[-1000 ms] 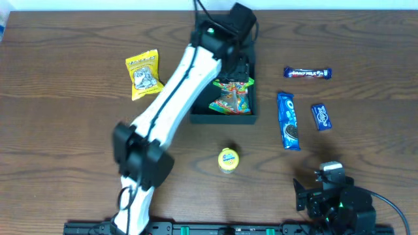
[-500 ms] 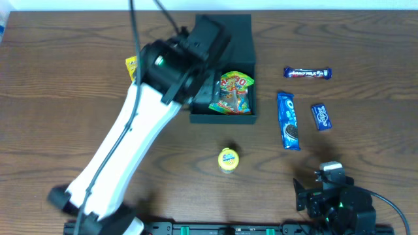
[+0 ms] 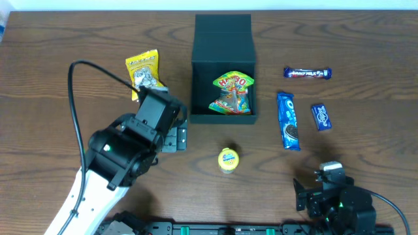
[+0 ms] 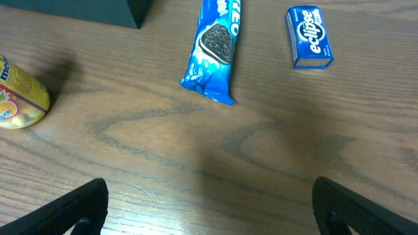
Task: Pack container
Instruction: 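Release the Haribo bag in the box and retract the left arm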
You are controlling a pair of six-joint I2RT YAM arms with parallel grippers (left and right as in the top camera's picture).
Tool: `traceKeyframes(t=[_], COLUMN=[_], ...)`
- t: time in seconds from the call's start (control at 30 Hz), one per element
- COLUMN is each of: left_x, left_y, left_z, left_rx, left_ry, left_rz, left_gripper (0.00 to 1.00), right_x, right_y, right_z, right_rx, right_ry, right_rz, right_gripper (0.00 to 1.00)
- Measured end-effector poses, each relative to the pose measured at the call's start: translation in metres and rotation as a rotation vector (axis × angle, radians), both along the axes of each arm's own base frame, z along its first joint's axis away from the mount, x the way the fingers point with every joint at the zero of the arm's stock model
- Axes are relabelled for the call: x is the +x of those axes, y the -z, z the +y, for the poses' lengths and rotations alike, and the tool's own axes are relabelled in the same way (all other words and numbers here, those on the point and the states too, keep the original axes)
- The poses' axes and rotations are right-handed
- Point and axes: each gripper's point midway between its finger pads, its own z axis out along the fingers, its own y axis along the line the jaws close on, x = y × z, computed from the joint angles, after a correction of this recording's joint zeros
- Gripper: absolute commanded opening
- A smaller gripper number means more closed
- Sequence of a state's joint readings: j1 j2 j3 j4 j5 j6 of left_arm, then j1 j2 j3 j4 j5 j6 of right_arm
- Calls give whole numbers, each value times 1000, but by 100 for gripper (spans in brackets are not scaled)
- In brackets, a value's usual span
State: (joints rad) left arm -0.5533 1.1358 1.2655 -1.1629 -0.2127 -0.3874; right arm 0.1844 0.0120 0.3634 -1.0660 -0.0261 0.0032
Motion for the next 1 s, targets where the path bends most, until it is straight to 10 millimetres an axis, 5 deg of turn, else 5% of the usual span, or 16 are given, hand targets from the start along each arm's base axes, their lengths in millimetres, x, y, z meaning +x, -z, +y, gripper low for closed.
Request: traceKeyframes(t=[0.23, 0.83, 1.0], left_x=[-6, -27, -28], left_y=[18, 19, 19], left_z=[4, 16, 17], left_rx=[27, -57, -56], left_ry=[-4, -49, -52], left_rz=[47, -38, -39], left_gripper=[96, 95, 95], right_x=[0, 0, 13], right_y=[0, 0, -16], right_z=[0, -1, -1], right_rx=[0, -14, -12], right_ry=[0, -3, 2], right_rz=[0, -3, -88], right_gripper=[99, 99, 99])
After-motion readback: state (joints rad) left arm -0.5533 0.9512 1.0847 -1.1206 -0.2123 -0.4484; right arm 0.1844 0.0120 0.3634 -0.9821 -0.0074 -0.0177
